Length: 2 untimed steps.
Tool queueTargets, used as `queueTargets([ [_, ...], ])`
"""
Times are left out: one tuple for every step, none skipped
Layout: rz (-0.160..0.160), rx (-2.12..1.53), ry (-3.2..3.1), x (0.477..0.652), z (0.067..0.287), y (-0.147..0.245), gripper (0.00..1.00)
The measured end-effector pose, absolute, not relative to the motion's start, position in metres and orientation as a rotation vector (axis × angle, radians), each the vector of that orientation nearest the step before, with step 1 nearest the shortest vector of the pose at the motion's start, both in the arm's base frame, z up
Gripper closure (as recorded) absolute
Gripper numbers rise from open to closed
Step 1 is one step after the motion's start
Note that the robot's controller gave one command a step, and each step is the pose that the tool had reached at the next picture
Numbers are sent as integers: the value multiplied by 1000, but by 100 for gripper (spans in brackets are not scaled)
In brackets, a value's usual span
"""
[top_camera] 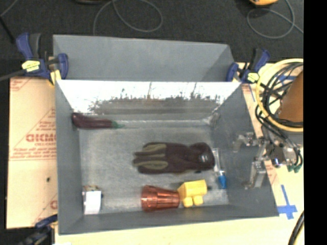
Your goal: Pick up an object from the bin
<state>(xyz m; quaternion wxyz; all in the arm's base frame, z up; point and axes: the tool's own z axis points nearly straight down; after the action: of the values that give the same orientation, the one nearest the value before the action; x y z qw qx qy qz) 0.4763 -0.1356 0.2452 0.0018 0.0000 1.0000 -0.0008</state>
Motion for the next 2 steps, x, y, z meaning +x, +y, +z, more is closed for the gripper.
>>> queueTargets([
  [-2,-5,3138,477,244,-135,0],
  [-8,-254,3119,481,192,-122,0],
])
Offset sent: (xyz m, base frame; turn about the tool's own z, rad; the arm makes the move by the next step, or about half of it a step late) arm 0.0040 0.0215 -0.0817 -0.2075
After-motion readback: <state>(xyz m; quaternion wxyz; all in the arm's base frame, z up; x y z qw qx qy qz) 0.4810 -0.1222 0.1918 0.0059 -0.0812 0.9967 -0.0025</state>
